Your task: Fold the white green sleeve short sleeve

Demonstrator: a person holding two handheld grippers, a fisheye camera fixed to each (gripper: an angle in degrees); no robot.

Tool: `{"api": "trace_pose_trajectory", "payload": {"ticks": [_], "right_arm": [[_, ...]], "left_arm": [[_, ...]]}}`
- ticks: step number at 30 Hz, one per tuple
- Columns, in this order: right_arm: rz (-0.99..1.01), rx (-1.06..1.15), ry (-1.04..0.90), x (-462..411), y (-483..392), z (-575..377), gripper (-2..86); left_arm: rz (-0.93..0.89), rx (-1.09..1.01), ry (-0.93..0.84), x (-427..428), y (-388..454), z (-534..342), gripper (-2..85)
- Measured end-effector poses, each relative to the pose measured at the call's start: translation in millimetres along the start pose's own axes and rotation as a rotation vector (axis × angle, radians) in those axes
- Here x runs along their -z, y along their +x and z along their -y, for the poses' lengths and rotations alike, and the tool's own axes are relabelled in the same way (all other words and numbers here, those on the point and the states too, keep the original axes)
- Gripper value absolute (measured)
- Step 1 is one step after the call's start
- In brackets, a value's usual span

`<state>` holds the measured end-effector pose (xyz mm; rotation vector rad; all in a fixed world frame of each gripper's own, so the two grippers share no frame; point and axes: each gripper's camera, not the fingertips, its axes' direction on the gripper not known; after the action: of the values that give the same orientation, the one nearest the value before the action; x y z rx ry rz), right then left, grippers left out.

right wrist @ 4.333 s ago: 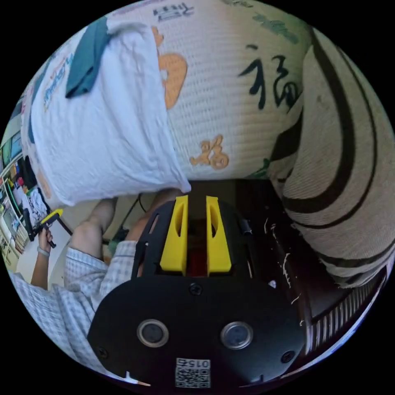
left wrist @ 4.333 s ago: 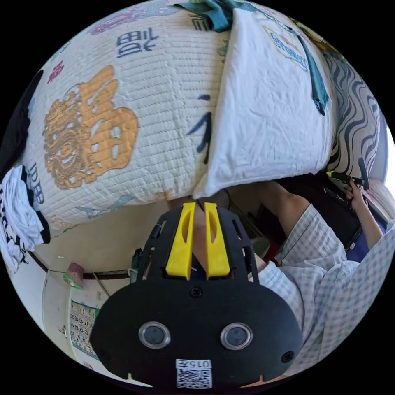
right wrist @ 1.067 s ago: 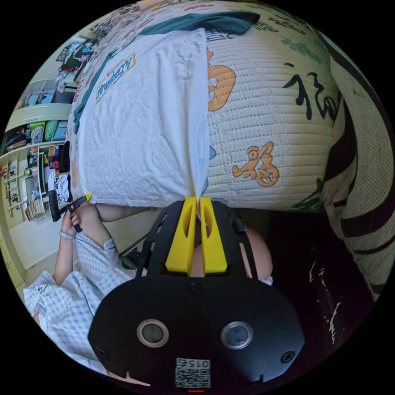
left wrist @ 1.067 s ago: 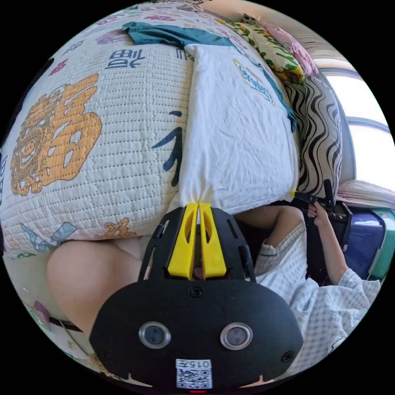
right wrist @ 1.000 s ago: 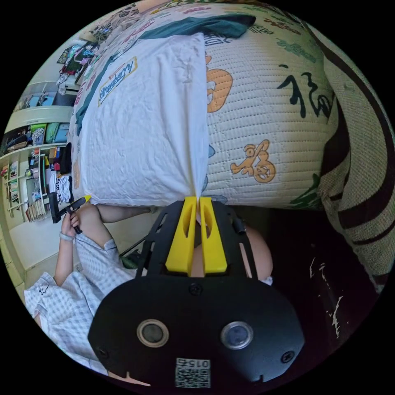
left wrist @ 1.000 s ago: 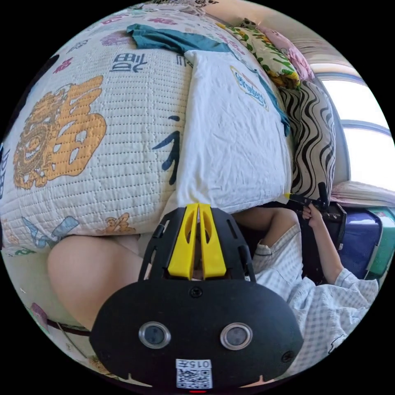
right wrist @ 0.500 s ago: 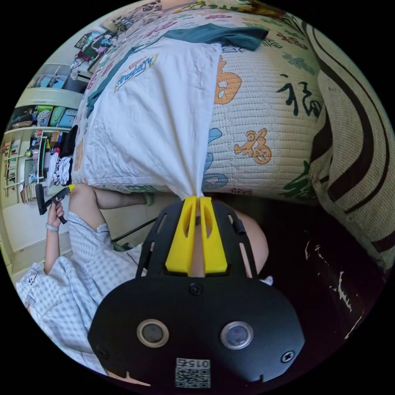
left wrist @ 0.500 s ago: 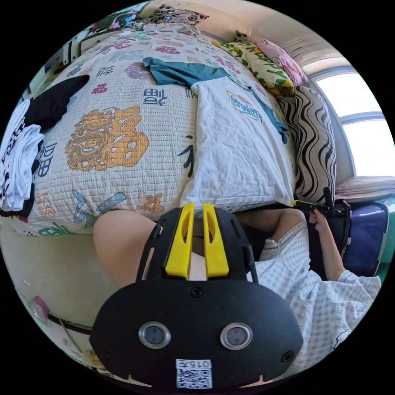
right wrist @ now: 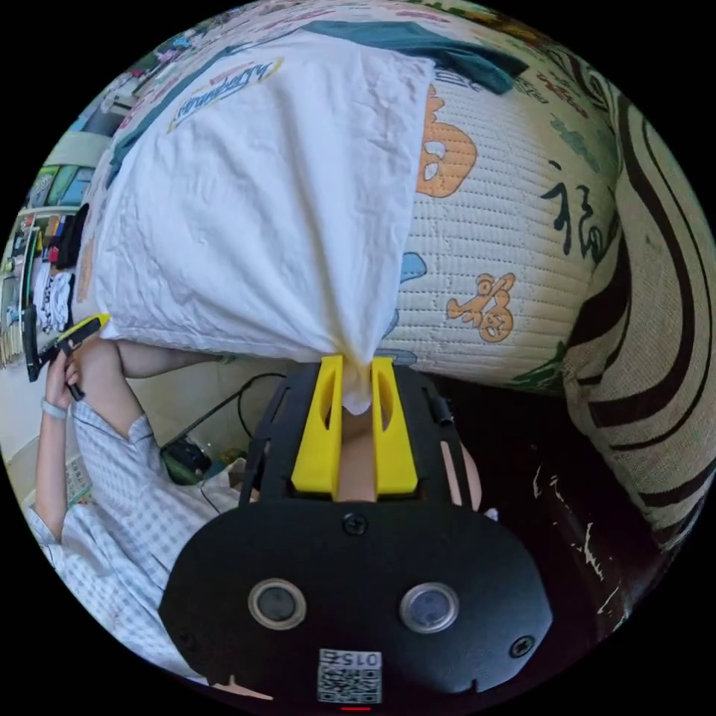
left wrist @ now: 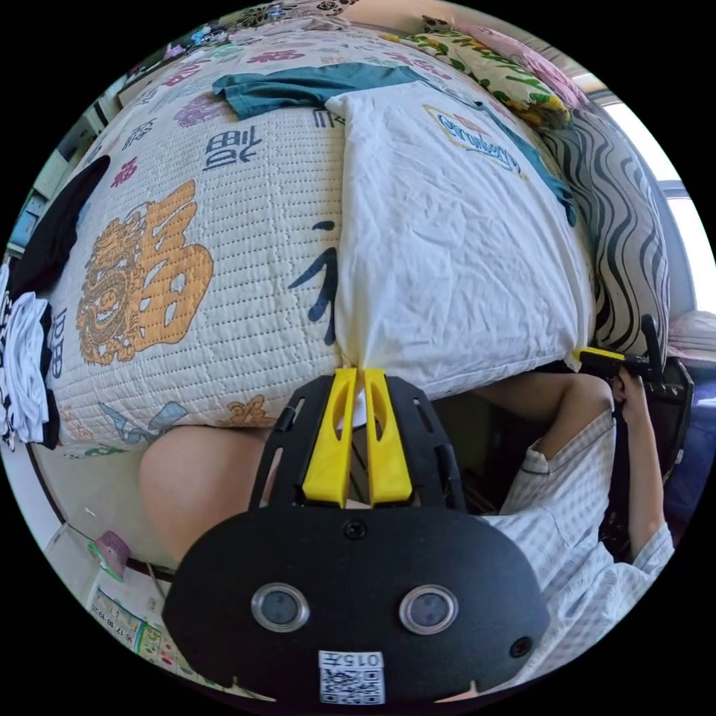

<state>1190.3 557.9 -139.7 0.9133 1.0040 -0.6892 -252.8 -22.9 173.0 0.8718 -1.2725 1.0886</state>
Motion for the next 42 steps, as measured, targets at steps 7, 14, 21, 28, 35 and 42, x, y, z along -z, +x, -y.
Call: {"api": "trace_pose_trajectory", "payload": {"ticks": [7, 14, 21, 28, 35, 42], "right_arm": [[-0.215, 0.125, -0.058, -17.8, -40.5, 3.4, 0.6], [-0.097, 0.104, -0.091, -8.9, -32.4, -8.2, 0.4], [-0.074, 0.072, -0.106, -13.3, -34.8, -11.7, 4.2], [-0.156, -0.019, 0.043, 14.1, -28.4, -37.5, 5.7], [-0.137, -0.196, 0.459, 84.1, 1.0, -41.3, 5.6], [0.011, -0.305, 0.768, 116.9, 42.8, 20.8, 6.2]], "left_arm": [[-0.044, -0.016, 0.058, 15.4, 11.7, -18.3, -0.6], [-0.025, -0.09, 0.04, 21.7, 33.6, -26.3, -0.7], [0.012, -0.076, -0.105, -27.2, 47.0, -2.2, 0.0], [-0.075, -0.038, -0.005, -15.0, 46.6, -6.7, 2.7], [-0.044, -0.182, 0.184, 37.6, 143.6, 62.4, 6.7], [-0.039, -0.484, 0.281, 46.2, 349.6, 230.2, 7.0]]}}
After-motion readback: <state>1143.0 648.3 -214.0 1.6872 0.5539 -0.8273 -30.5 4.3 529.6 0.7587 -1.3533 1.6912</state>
